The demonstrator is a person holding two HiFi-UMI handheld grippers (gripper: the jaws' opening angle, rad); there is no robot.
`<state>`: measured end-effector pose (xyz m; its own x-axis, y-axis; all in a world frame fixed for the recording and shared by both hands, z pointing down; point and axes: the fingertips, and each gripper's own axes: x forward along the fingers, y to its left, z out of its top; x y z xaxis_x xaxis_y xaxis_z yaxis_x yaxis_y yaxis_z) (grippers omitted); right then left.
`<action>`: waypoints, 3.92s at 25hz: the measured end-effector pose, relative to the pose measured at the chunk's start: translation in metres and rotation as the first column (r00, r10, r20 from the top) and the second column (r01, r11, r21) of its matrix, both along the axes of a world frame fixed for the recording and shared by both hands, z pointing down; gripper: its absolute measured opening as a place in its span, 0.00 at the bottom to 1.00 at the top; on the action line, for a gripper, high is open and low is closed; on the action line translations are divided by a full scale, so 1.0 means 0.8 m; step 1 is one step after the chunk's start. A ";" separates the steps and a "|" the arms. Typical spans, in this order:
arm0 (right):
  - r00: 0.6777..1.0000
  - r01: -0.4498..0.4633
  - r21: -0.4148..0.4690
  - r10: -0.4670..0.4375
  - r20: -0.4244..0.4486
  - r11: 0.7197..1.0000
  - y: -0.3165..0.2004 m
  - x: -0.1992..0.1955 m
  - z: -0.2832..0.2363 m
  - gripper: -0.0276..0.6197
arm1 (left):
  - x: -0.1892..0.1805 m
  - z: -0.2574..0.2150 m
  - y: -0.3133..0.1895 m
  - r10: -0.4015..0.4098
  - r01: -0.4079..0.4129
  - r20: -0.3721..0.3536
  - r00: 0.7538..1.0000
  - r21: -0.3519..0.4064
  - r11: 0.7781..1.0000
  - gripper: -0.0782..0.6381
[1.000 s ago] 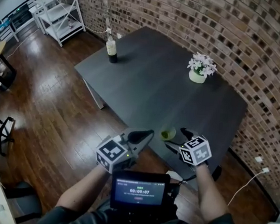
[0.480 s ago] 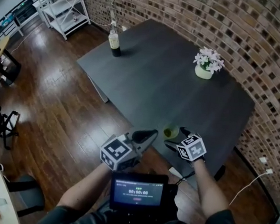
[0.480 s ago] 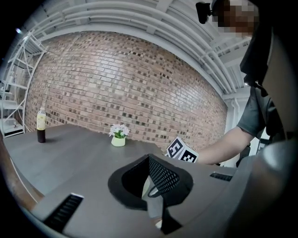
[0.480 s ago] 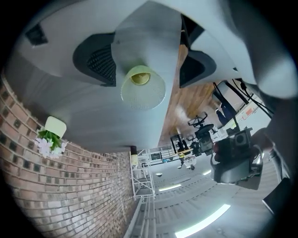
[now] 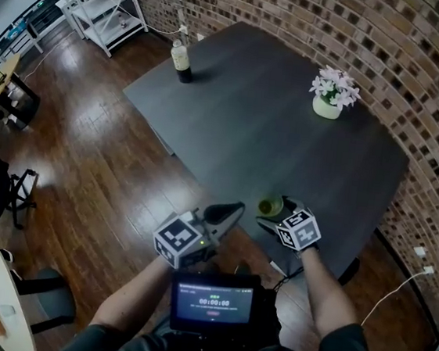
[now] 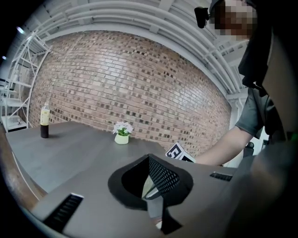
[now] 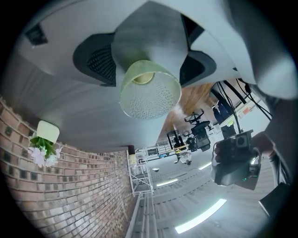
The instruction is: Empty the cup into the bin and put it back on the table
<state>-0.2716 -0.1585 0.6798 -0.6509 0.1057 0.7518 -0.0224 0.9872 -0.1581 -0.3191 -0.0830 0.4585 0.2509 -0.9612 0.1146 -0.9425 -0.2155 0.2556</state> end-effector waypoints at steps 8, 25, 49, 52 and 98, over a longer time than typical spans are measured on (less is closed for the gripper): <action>0.989 0.025 0.053 -0.033 0.147 0.998 0.002 -0.021 0.000 0.72 | -0.013 0.014 0.005 -0.031 0.031 0.009 0.999 -0.028 0.999 0.11; 0.889 -0.017 0.089 -0.026 0.457 0.996 -0.001 -0.039 -0.021 0.66 | -0.007 0.054 0.014 -0.058 0.061 0.098 0.993 -0.024 0.998 0.11; 0.816 -0.071 0.100 0.000 0.577 0.992 0.015 -0.018 -0.134 0.65 | -0.003 -0.012 0.025 -0.085 0.083 0.071 0.994 0.024 0.996 0.11; 0.812 -0.081 0.123 -0.006 0.583 0.989 0.022 -0.010 -0.175 0.65 | 0.011 -0.041 0.026 -0.037 0.033 0.069 0.997 0.050 0.998 0.11; 0.602 -0.743 0.161 0.544 0.584 0.649 -0.026 0.440 -0.350 0.65 | 0.306 -0.135 -0.039 0.506 -0.503 0.059 0.861 0.251 0.827 0.11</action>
